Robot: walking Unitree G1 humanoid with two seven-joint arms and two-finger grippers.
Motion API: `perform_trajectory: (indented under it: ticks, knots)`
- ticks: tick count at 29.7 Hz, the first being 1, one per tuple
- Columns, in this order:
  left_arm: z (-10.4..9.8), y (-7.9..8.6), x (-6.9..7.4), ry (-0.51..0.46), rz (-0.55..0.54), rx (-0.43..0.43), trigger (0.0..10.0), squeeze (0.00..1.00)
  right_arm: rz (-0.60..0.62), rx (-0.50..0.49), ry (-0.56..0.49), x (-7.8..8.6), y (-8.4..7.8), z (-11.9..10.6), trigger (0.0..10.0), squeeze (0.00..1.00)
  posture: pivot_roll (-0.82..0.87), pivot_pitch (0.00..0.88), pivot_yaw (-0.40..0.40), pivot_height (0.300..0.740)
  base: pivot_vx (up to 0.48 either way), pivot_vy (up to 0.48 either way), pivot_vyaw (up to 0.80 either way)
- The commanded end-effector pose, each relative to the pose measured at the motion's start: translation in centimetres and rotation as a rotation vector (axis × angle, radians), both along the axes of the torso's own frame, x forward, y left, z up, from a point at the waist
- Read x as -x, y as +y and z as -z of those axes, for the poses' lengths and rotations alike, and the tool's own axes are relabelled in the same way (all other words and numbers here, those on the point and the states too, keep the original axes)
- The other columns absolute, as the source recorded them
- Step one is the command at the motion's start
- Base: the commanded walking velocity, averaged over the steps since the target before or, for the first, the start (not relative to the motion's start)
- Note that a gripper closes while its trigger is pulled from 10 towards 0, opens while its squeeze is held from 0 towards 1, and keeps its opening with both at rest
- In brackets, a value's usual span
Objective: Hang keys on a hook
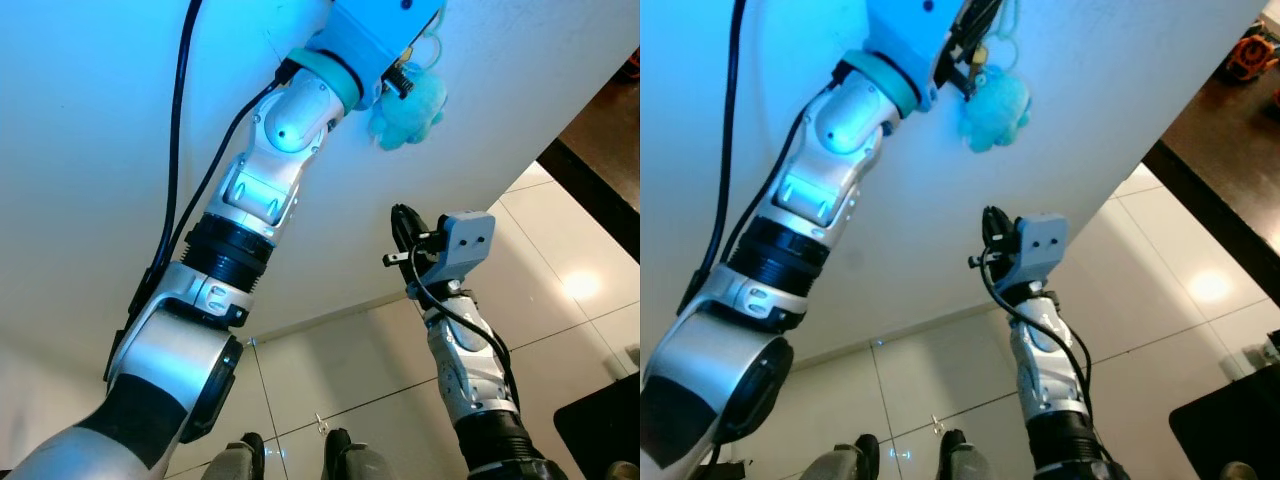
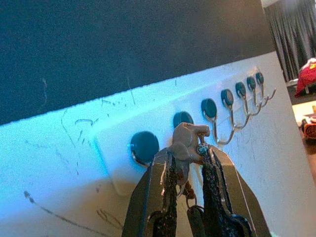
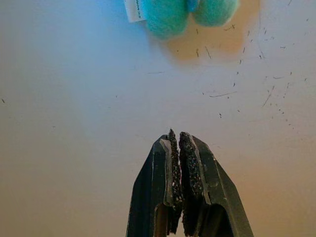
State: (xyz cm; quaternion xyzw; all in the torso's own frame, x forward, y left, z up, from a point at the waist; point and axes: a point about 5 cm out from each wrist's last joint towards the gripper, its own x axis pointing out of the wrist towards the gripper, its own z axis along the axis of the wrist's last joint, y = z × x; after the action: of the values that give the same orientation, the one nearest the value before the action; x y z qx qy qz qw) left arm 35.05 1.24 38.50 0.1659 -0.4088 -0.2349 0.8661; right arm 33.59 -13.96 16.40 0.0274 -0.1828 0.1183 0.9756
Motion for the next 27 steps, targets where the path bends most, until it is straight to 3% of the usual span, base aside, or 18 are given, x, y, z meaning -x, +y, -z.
perform_trajectory:
  ticks: [1,9,15,27]
  knots:
    - [0.0,-0.4,0.1,-0.001,-0.006,-0.017,10.0,0.00,0.000,0.004,0.011,0.2,0.0,0.4,10.0,0.00,-0.02,0.230,0.017,0.740,0.000,0.000,0.00]
    - [0.0,-0.1,0.0,0.005,-0.012,-0.002,10.0,0.00,-0.002,0.004,0.012,0.2,0.0,0.4,10.0,0.00,-0.02,0.230,0.013,0.740,0.000,0.000,0.00]
    - [-0.8,0.3,0.5,-0.025,0.035,0.060,10.0,0.00,-0.007,0.005,0.011,0.1,0.0,0.3,10.0,0.00,-0.02,0.232,0.010,0.740,0.000,0.000,0.00]
    - [-0.5,0.7,1.2,-0.018,0.067,0.039,10.0,0.00,-0.007,0.004,0.015,0.1,0.1,0.4,10.0,0.00,-0.02,0.238,0.010,0.740,0.000,0.000,0.00]
